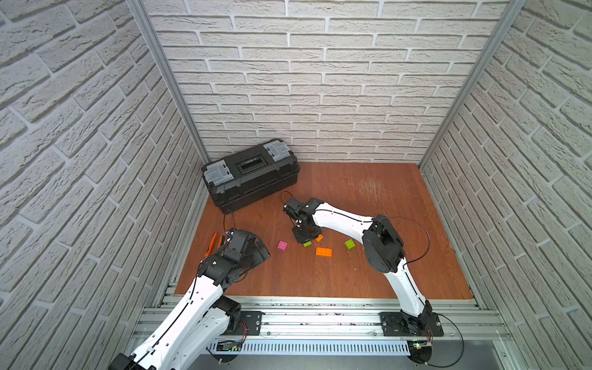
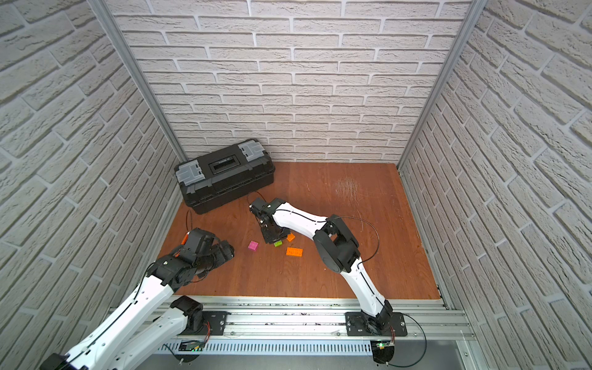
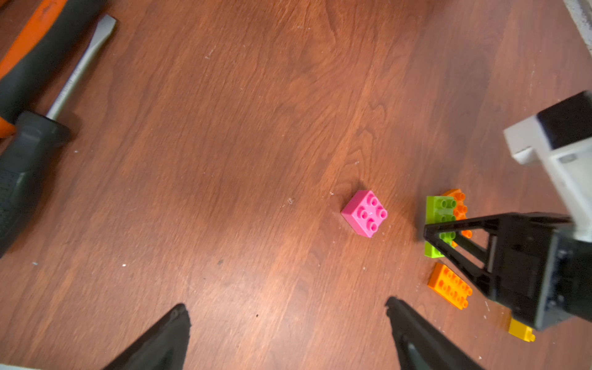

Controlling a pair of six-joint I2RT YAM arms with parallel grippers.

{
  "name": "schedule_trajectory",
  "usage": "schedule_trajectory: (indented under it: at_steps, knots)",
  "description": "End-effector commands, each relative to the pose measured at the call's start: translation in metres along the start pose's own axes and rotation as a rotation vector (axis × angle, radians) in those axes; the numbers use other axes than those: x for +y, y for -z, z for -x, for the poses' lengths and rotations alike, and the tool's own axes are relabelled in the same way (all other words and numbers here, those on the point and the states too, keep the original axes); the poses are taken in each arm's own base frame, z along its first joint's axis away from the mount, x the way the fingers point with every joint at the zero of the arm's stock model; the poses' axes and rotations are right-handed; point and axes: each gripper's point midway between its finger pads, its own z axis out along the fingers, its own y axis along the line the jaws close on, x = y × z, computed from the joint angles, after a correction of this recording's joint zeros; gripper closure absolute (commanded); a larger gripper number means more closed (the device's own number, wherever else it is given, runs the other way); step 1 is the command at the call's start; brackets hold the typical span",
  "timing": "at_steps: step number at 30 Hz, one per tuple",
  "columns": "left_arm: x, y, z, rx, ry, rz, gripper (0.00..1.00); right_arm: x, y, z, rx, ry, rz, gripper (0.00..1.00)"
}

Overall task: Assemble a carrot with lego
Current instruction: Pick up the lego brick from the center of the board, then assemble the lego brick with the lego brick.

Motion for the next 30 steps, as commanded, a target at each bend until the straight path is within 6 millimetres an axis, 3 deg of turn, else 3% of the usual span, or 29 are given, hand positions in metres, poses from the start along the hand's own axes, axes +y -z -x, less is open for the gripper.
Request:
schedule_trajectory:
  at_steps: [1, 6, 13, 19, 30]
  knots:
    - [-0.008, 0.019, 0.011, -0.062, 0.032, -0.071, 0.02, 0.019, 0.061, 0.024, -0.15, 0.215, 0.114, 0.98]
    - [-0.006, 0.047, 0.024, -0.183, 0.09, -0.149, 0.02, 0.044, 0.072, 0.019, -0.16, 0.412, 0.21, 0.98]
    - [0.008, 0.079, 0.036, -0.311, 0.186, -0.194, 0.02, 0.075, 0.057, 0.005, -0.099, 0.621, 0.237, 0.98]
    - [0.014, 0.083, 0.035, -0.334, 0.225, -0.213, 0.02, 0.092, 0.042, 0.003, -0.061, 0.778, 0.181, 0.98]
    - [0.018, 0.08, 0.033, -0.334, 0.219, -0.192, 0.02, 0.089, 0.025, 0.009, -0.043, 0.821, 0.133, 0.98]
